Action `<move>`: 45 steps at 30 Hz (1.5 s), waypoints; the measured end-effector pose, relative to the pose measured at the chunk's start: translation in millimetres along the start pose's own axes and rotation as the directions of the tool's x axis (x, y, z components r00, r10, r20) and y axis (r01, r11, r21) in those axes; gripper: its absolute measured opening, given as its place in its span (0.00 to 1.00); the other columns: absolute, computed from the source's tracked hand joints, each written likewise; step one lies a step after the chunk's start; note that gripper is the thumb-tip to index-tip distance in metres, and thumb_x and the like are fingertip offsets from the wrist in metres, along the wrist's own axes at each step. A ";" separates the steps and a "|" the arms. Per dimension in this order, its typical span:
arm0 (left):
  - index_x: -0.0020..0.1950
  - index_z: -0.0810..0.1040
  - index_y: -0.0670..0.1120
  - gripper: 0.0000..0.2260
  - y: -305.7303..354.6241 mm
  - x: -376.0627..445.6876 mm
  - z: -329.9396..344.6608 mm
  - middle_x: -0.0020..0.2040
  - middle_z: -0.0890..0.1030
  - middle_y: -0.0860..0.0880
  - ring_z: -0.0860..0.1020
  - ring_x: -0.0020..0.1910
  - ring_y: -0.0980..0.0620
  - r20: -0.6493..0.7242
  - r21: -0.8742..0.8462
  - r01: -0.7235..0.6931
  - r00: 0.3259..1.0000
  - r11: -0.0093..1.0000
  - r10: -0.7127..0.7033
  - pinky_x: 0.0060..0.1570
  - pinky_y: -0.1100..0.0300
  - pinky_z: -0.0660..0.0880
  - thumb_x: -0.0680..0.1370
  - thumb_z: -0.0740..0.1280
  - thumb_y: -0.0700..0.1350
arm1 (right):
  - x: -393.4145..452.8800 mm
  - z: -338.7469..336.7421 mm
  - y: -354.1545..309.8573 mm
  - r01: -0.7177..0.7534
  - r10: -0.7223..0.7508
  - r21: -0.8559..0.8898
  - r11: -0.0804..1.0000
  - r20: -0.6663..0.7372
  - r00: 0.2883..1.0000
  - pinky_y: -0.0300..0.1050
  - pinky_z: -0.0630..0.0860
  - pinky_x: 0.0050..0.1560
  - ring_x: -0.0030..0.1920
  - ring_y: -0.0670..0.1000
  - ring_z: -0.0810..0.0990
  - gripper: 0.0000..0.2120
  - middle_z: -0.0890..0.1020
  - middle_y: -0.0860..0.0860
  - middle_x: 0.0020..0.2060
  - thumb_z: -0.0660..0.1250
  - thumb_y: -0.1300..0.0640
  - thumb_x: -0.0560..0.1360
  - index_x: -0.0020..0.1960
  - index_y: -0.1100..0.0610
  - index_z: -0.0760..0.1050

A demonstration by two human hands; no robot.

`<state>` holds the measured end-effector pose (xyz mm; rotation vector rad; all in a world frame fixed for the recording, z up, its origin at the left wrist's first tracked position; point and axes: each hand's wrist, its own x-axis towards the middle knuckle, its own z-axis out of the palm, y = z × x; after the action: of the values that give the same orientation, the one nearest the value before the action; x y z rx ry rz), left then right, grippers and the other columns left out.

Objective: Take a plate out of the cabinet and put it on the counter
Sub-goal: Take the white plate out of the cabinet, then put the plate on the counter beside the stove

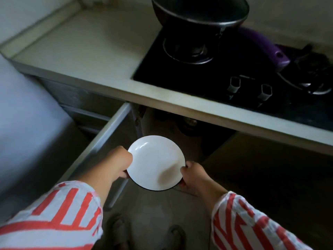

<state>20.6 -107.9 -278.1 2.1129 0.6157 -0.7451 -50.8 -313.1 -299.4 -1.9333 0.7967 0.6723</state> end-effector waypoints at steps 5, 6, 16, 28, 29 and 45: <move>0.70 0.66 0.40 0.20 9.4 -26.3 -58.1 0.64 0.74 0.37 0.77 0.55 0.36 -0.030 -0.015 -0.008 1.000 1.000 0.008 0.39 0.46 0.80 0.77 0.55 0.37 | -35.3 2.9 -51.3 0.087 -0.088 -0.038 0.996 -0.028 0.996 0.42 0.78 0.32 0.38 0.57 0.82 0.07 0.79 0.55 0.38 0.56 0.59 0.76 0.45 0.55 0.73; 0.70 0.66 0.40 0.20 11.4 -29.2 -70.0 0.65 0.74 0.37 0.76 0.56 0.36 -0.034 -0.027 -0.027 0.999 0.999 0.026 0.34 0.48 0.79 0.77 0.55 0.37 | -42.9 5.4 -61.2 0.097 -0.099 -0.036 0.995 -0.037 0.994 0.44 0.79 0.34 0.38 0.57 0.83 0.07 0.80 0.56 0.39 0.56 0.59 0.76 0.45 0.55 0.73; 0.57 0.76 0.44 0.13 35.9 -18.3 -185.2 0.48 0.80 0.42 0.78 0.44 0.43 -0.057 -0.415 -0.164 0.986 0.895 0.155 0.30 0.56 0.76 0.77 0.55 0.38 | -76.2 33.0 -182.2 0.236 -0.238 -0.029 0.971 -0.168 0.957 0.42 0.78 0.32 0.38 0.55 0.82 0.10 0.82 0.58 0.40 0.57 0.59 0.77 0.39 0.53 0.73; 0.52 0.81 0.48 0.20 100.1 73.7 -218.2 0.49 0.82 0.48 0.79 0.50 0.46 -0.130 -0.571 -0.258 0.966 0.780 0.225 0.48 0.52 0.79 0.72 0.55 0.33 | -12.7 29.2 -280.0 0.293 -0.271 0.060 0.954 -0.237 0.933 0.36 0.72 0.22 0.28 0.49 0.77 0.06 0.80 0.55 0.33 0.57 0.62 0.78 0.47 0.56 0.72; 0.55 0.80 0.49 0.20 106.7 81.3 -217.4 0.47 0.82 0.50 0.79 0.48 0.48 -0.125 -0.584 -0.257 0.966 0.770 0.227 0.41 0.55 0.79 0.73 0.55 0.33 | -2.1 26.0 -287.2 0.296 -0.274 0.072 0.952 -0.224 0.935 0.36 0.72 0.20 0.28 0.49 0.77 0.06 0.79 0.54 0.33 0.57 0.62 0.78 0.47 0.57 0.71; 0.65 0.74 0.50 0.22 184.1 165.8 -211.0 0.48 0.78 0.47 0.75 0.34 0.52 -0.180 -0.528 -0.197 0.977 0.826 0.118 0.34 0.58 0.76 0.76 0.52 0.34 | 117.1 -2.7 -359.5 0.298 -0.286 0.114 0.948 -0.109 0.952 0.38 0.76 0.22 0.25 0.49 0.77 0.09 0.78 0.54 0.30 0.56 0.63 0.78 0.53 0.62 0.74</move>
<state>318.7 -13.3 -187.9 1.6605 0.6284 -0.2764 296.0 -210.2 -189.5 -1.9219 0.5754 0.3459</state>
